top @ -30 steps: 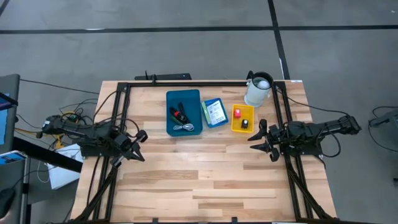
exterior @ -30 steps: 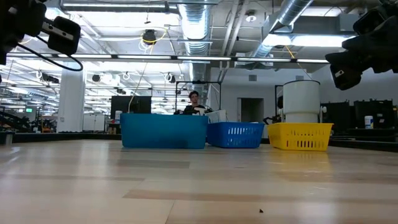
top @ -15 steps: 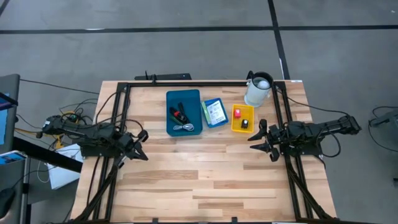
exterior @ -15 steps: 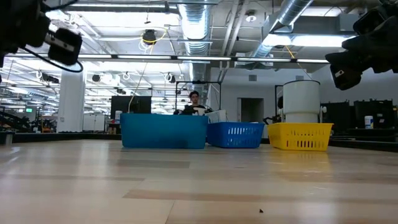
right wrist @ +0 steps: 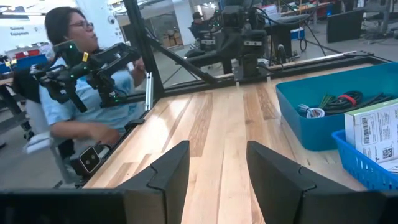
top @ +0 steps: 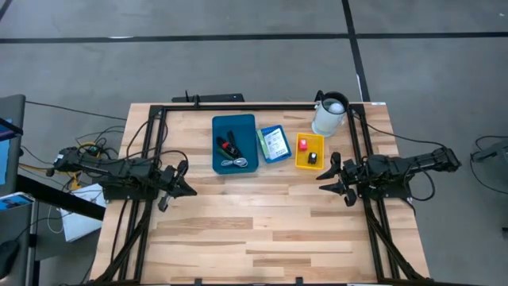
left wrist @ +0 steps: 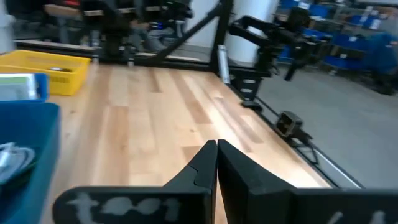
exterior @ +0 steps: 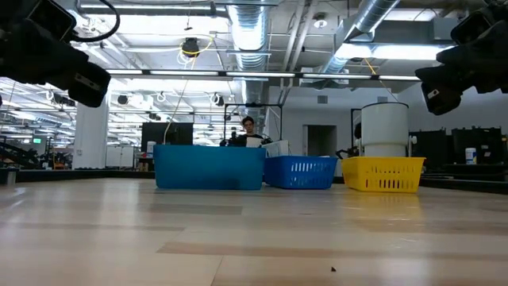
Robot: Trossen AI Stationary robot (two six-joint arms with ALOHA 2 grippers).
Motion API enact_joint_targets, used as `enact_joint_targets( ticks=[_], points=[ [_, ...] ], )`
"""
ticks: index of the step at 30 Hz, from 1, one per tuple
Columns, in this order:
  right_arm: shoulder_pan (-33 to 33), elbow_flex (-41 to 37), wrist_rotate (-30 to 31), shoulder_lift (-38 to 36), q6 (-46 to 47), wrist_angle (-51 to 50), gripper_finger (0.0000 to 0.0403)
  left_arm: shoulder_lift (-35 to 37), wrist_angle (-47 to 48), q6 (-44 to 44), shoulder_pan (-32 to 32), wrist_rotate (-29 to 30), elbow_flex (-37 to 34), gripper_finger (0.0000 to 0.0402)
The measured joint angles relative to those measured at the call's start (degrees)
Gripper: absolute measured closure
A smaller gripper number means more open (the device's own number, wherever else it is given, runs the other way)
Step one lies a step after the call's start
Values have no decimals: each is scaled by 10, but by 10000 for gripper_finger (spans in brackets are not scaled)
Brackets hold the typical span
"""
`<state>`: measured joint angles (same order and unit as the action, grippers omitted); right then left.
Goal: Pick and place items into bin
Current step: Return to Home Position
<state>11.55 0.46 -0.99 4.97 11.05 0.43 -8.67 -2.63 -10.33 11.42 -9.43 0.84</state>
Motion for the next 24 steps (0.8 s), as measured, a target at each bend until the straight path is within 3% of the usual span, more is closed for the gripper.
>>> enact_joint_targets(
  ticks=[9, 24],
  points=[
    [0, 0, 0, 0, 0, 0, 246, 0, 5, 0, 0, 53, 0, 401],
    [0, 0, 0, 0, 0, 0, 245, 0, 8, 0, 0, 58, 1, 401]
  ],
)
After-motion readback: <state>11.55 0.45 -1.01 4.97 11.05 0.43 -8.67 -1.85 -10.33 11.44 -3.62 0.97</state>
